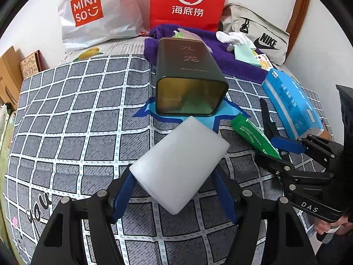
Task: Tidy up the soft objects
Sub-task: 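Grasp the green packet with the right tool while the left tool lifts the sponge, then carry the sponge and green packet over the purple towel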
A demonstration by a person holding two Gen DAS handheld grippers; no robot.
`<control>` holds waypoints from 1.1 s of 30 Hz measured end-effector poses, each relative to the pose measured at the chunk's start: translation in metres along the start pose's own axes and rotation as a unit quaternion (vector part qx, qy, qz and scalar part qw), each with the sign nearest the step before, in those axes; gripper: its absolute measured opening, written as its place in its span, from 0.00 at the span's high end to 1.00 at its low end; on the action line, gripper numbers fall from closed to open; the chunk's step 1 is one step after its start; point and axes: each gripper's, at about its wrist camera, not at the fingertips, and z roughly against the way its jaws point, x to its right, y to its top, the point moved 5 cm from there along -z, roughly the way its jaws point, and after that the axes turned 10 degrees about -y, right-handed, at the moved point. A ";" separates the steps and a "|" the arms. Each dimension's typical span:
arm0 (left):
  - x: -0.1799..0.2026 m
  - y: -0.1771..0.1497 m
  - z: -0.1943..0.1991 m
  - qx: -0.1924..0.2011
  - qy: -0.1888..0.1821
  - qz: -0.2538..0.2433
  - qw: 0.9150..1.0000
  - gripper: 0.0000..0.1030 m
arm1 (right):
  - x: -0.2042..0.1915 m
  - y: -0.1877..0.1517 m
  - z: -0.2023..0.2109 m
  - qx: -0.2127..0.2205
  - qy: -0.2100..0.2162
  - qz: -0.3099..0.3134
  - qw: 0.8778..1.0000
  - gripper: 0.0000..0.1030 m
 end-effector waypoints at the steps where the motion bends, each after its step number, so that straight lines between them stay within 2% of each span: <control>1: -0.001 0.000 0.000 0.000 -0.002 0.002 1.000 0.35 | 0.000 -0.001 0.001 0.002 0.000 0.003 1.000 0.57; 3: -0.001 0.001 0.002 0.002 -0.007 0.007 1.000 0.35 | 0.003 -0.001 0.004 0.005 0.003 0.000 1.000 0.64; 4: -0.001 0.002 0.004 0.003 -0.008 0.008 1.000 0.35 | 0.004 0.000 0.008 0.008 0.011 -0.006 1.000 0.71; 6: 0.001 0.004 0.009 0.009 -0.004 0.005 1.000 0.35 | 0.006 0.001 0.013 0.009 0.026 -0.012 1.000 0.73; 14: 0.003 0.022 0.035 0.033 0.009 0.003 0.999 0.35 | 0.008 0.014 0.034 0.029 0.039 -0.014 0.999 0.73; 19: 0.006 0.044 0.053 0.052 0.019 0.002 0.998 0.35 | 0.021 0.031 0.052 0.048 0.031 -0.024 0.998 0.73; 26: 0.022 0.092 0.068 0.080 0.034 -0.014 0.996 0.35 | 0.061 0.067 0.083 0.092 0.008 -0.053 0.994 0.73; 33: 0.032 0.138 0.055 0.086 0.036 -0.020 0.995 0.35 | 0.109 0.098 0.095 0.114 -0.019 -0.084 0.990 0.73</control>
